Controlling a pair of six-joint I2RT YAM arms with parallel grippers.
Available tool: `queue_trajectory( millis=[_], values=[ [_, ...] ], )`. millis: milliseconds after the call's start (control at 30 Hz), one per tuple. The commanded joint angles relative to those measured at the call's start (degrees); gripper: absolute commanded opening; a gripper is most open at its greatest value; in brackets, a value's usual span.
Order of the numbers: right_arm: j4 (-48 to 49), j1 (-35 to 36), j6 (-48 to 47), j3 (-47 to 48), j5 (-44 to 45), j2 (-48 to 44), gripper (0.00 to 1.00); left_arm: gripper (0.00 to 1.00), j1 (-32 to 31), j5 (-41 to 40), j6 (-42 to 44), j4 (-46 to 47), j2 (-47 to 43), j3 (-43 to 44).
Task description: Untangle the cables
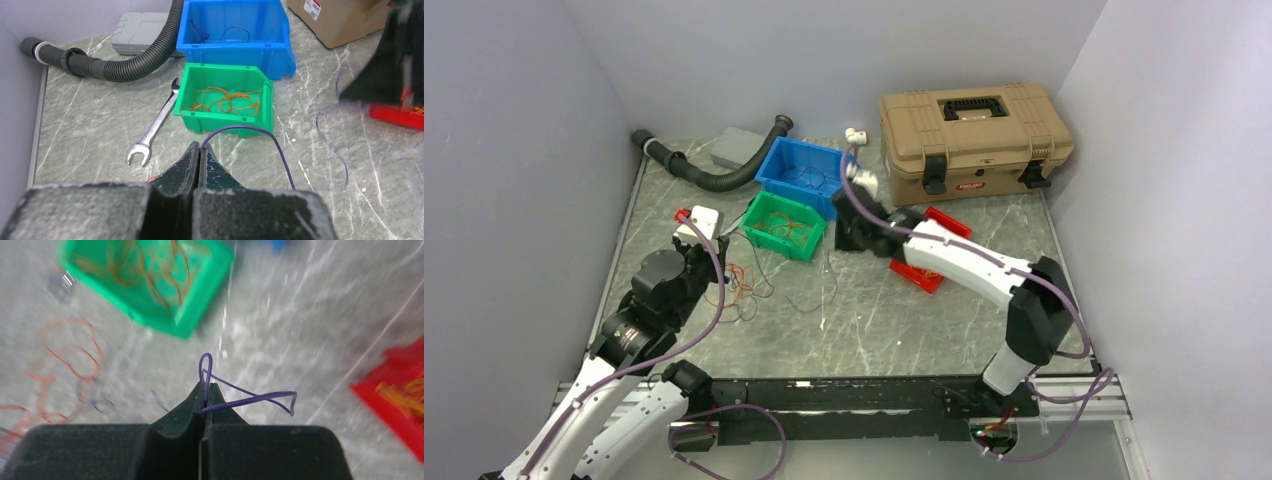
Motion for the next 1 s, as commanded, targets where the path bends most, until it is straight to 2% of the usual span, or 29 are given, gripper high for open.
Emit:
queue_trajectory(
  millis=[0, 233, 400, 533, 667, 967],
  values=[
    [2.0, -5.8, -8.9, 9.5, -2.0, -0.9, 0.0, 0.0, 0.2, -1.4, -0.2, 1.0, -0.3, 0.0],
    [0.5, -10.3, -14.8, 28.2, -5.1, 7.6, 0.0, 0.0, 0.2, -1.7, -0.2, 1.0, 0.2, 0.0],
    [-3.7, -11.6, -18.0, 45.7, -4.1, 14.8, 0.0, 0.0, 0.2, -1.6, -0.3, 0.9, 0.5, 0.0],
    [-3.7, -13.7, -18.7, 53.4, -6.4, 17.8, 0.0, 0.0, 0.2, -1.7, -0.3, 1.0, 0.4, 0.0],
    [0.1, -15.0, -19.2, 57.0, -9.4, 19.2, 0.01, 0.0, 0.2, -1.7, -0.2, 1.0, 0.4, -0.1],
    [8.9, -17.1, -19.0, 57.1, -18.0, 23.5, 0.0, 0.0, 0.2, -1.7, -0.3, 1.1, 0.5, -0.1]
  ],
)
